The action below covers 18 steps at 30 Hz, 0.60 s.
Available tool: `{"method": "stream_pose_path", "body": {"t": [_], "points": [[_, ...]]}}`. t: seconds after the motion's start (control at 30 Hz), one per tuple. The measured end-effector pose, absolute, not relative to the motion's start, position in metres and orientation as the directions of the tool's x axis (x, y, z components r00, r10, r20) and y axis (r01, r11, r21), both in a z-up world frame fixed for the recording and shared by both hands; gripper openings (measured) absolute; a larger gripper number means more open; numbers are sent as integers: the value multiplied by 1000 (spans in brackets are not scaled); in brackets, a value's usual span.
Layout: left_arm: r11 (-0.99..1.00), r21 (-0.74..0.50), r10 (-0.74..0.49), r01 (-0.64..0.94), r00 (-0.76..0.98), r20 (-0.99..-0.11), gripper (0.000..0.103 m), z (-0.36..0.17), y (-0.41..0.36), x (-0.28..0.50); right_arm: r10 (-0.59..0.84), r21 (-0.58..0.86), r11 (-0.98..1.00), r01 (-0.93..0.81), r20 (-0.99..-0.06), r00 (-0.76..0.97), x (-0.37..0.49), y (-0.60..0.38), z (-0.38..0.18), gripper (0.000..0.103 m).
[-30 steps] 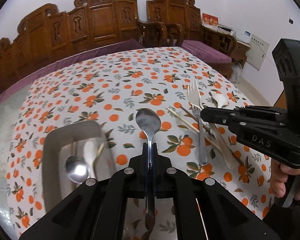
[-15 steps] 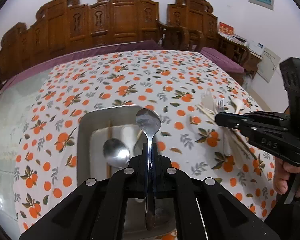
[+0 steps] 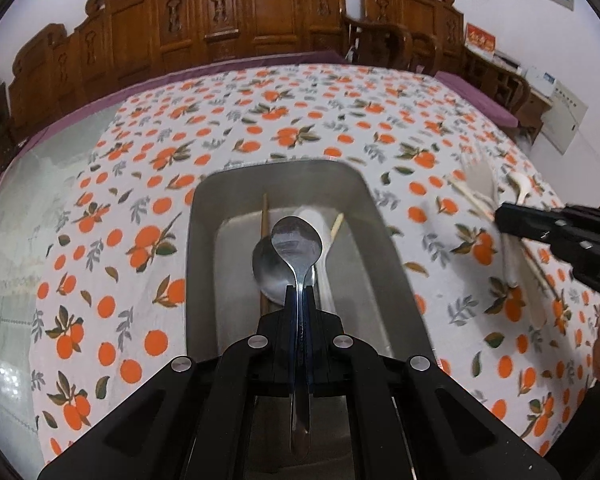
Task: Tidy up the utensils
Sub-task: 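Carry the metal spoon and white fork over the grey tray with both tools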
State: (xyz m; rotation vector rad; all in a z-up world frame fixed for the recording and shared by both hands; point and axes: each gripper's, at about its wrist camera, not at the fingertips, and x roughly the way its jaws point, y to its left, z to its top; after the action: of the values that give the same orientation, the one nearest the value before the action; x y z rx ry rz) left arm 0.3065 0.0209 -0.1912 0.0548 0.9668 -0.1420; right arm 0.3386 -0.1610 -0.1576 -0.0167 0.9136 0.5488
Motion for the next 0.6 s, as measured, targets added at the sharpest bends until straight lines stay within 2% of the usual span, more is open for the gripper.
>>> {"method": "stream_pose_path", "body": {"t": [0.37,0.6], "points": [[989,9,-71,147,523,-849,3,-205,18,312,454,218,856,-470,-752,478,336,-158,-157,4],[990,-8,-85,143,544,-835,3,-196,21,309,470,223,845,-486,-742,478,329,-151,-151,5]]}}
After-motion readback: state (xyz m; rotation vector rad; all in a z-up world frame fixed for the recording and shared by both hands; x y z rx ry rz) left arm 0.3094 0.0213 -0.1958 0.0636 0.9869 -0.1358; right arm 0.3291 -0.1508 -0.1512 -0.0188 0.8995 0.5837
